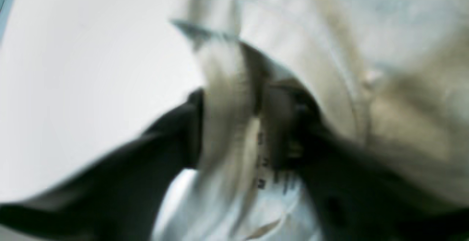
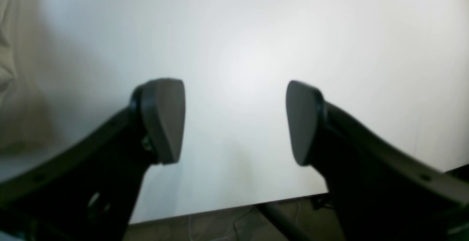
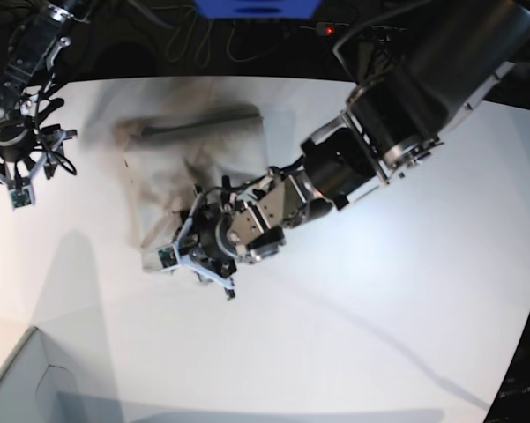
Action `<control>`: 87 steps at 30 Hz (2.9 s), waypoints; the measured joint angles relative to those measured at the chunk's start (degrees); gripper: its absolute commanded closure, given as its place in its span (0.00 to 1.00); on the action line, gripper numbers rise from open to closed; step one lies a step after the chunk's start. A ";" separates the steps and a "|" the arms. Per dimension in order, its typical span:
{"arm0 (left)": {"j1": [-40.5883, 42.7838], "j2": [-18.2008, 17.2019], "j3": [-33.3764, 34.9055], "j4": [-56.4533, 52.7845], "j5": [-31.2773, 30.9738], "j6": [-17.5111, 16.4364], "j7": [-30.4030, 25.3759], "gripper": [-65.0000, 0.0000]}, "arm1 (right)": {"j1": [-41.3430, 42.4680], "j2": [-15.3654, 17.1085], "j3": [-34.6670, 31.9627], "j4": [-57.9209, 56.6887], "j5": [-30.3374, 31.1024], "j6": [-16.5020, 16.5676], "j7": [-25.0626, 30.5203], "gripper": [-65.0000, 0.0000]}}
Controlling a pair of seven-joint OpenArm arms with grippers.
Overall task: Layout the t-shirt on the table in an organized manner, then fold the t-shirt properly
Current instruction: 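Tuck the layer under the bundle with the left gripper and release, then raise the left gripper away and move the right gripper over the collar end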
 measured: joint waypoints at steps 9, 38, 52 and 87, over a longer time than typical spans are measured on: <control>-0.52 0.48 -2.40 13.11 -0.07 -0.48 -0.59 0.46 | 0.00 0.00 -0.15 0.00 0.00 0.00 -0.02 0.33; 38.91 -15.17 -92.63 45.90 -17.77 0.66 33.40 0.46 | -0.02 -8.72 -9.18 1.49 0.15 -0.02 -0.20 1.00; 47.78 -15.04 -95.03 51.82 -23.69 0.22 33.94 0.46 | -6.36 -8.57 -21.68 0.04 0.20 0.00 0.09 1.00; 52.72 -14.56 -95.14 51.95 -23.89 0.37 33.70 0.46 | -12.46 -8.13 -29.64 8.13 0.02 0.02 2.12 1.00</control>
